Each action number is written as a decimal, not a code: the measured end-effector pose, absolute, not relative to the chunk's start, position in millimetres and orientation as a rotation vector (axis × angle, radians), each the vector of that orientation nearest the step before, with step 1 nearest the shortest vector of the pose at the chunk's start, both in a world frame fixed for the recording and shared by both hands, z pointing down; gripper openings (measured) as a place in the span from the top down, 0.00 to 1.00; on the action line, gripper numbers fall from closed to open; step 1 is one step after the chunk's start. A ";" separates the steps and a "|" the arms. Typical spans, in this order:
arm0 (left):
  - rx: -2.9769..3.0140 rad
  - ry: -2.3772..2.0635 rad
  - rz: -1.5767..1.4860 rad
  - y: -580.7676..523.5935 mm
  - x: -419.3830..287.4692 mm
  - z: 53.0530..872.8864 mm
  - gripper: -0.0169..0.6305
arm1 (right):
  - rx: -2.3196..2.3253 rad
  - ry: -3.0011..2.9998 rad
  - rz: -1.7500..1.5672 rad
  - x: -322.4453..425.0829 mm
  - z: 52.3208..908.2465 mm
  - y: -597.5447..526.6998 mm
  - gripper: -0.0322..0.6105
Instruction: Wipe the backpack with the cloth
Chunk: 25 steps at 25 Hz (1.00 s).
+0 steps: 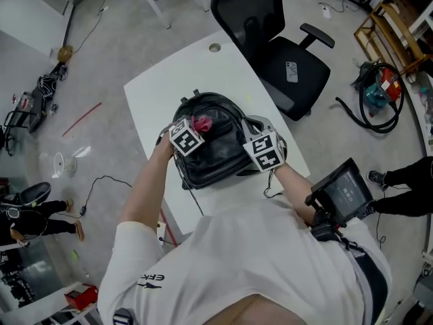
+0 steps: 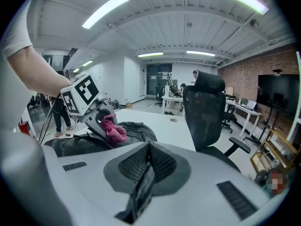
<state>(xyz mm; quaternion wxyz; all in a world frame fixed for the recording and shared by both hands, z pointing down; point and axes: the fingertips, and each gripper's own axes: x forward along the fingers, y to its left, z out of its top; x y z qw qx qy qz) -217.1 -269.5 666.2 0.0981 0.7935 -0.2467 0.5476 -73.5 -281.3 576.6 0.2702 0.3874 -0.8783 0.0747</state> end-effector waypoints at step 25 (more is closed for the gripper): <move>2.314 -0.493 1.782 -235.7 -231.6 671.7 0.76 | 1.034 -2.371 0.184 -72.7 574.8 -274.0 0.95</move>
